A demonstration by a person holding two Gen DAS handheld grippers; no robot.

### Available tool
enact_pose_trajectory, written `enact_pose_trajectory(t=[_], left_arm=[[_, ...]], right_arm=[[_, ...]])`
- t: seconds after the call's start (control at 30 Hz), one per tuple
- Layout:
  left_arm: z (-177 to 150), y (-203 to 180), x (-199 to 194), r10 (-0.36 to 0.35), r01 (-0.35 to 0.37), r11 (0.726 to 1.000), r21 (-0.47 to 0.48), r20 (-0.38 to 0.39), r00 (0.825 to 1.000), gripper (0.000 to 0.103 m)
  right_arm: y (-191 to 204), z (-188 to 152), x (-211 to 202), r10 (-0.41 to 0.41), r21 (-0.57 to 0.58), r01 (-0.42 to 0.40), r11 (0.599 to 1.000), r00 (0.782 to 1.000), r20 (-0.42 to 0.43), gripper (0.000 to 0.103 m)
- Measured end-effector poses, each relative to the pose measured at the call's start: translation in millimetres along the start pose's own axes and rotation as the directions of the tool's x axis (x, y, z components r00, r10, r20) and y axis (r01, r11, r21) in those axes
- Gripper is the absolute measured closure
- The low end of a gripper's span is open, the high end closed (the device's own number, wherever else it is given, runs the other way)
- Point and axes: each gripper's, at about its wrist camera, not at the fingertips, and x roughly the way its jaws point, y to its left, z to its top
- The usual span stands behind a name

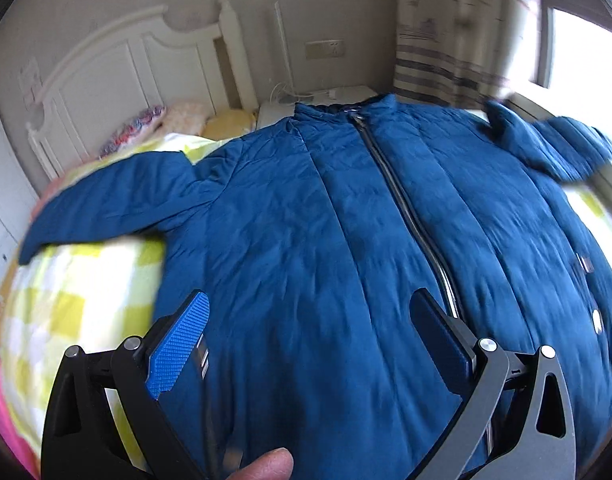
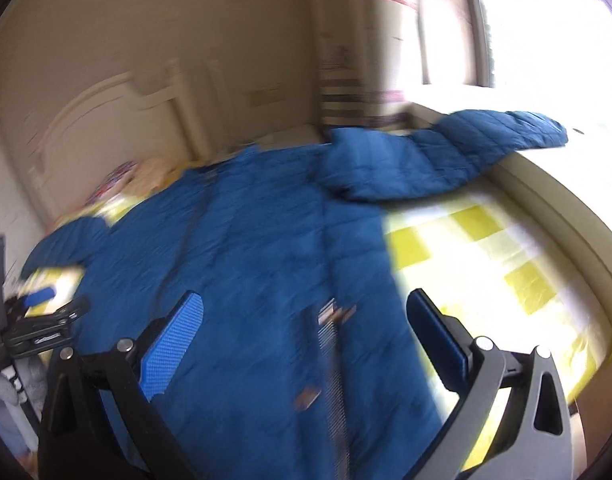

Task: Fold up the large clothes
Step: 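Grasp the blue jacket sleeve cuff with the right tool and lift it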

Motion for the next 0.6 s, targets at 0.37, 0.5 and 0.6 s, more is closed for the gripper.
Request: enact_pose_trajectory(t=[0.37, 0.5, 0.6], left_arm=[[-6.9, 16.8, 85.8, -0.113, 0.1, 0.985, -0.143, -0.088, 0.99, 0.004], [-6.5, 11.0, 88.2, -0.1, 0.087, 0.989, -0.122, -0.105, 0.989, 0.004], [-6.2, 11.8, 89.7, -0.105, 0.092, 0.988, -0.125, -0.106, 0.989, 0.004]], right_arm=[[-149.2, 118.2, 141.6, -0.3, 0.252, 0.306, 0.918, 0.952, -0.063, 0.003], [-185.6, 133.1, 183.5, -0.341, 0.293, 0.365, 0.884, 0.931, -0.131, 0.014], [-202.9, 139.4, 198.1, -0.357, 0.329, 0.387, 0.861, 0.922, -0.15, 0.036]])
